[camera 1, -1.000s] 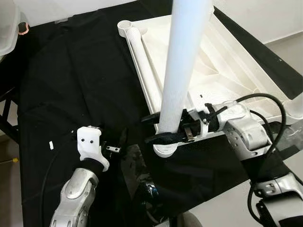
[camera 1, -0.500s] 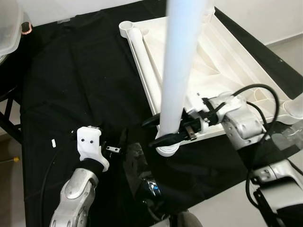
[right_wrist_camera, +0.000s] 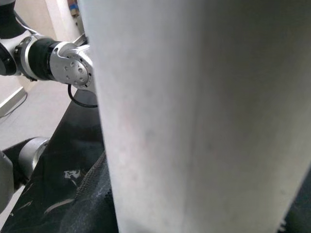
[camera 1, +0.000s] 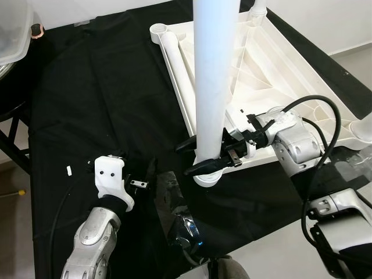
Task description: Building children table
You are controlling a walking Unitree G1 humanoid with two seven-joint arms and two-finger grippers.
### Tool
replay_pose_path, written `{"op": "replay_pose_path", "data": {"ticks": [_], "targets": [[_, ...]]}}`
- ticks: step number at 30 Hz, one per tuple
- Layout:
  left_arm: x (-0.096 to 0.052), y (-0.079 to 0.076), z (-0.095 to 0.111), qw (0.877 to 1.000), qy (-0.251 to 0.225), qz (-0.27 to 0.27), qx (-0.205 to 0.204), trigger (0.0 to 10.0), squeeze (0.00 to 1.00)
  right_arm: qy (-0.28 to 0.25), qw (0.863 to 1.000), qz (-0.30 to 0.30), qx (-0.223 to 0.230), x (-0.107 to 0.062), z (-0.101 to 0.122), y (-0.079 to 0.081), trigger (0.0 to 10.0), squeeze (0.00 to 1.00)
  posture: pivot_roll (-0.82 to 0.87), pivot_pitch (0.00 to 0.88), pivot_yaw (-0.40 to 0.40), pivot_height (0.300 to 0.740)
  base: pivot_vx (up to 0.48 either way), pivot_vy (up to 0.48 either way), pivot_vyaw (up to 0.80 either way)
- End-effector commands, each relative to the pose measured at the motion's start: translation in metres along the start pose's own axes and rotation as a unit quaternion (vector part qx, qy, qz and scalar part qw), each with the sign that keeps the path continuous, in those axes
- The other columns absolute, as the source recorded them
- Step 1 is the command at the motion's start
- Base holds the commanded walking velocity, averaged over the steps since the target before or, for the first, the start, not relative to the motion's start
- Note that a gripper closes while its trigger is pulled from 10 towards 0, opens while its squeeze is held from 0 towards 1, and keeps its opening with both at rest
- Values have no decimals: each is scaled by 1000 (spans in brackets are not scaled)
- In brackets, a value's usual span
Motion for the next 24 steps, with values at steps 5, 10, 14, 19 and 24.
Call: {"op": "replay_pose_path", "data": {"ticks": [5, 10, 14, 19, 24], "targets": [[-4, 0, -4, 1000, 10, 4, -1, 10000, 0, 27, 997, -70, 7, 5, -17, 0, 10000, 0, 76, 354, 10, 740, 0, 0, 0], [-3, 0, -4, 1000, 9, 5, -2, 10000, 0, 37, 984, -167, 40, 12, -21, -4, 10000, 0, 58, 348, -3, 740, 0, 0, 0], [-1, 0, -5, 1000, 8, 6, -3, 10000, 0, 53, 962, -259, 62, 19, -29, -2, 10000, 0, 35, 338, -12, 740, 0, 0, 0], [0, 1, -6, 1000, 8, 6, -4, 10000, 0, 43, 937, -333, 96, 24, -33, -2, 10000, 0, 27, 332, -19, 740, 0, 0, 0], [1, 3, -6, 1000, 5, 9, -4, 10000, 0, 3, 902, -414, 122, 41, -33, 5, 10000, 0, 34, 323, -12, 740, 0, 0, 0]]}}
Point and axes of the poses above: a point about 5 cm out from each wrist's last joint towards the gripper, its own x axis pointing out of the wrist towards the gripper, its own z axis along the axis of the wrist's last joint, y = z × x, the point moved 3 cm from there along x, pointing out of the wrist towards the gripper
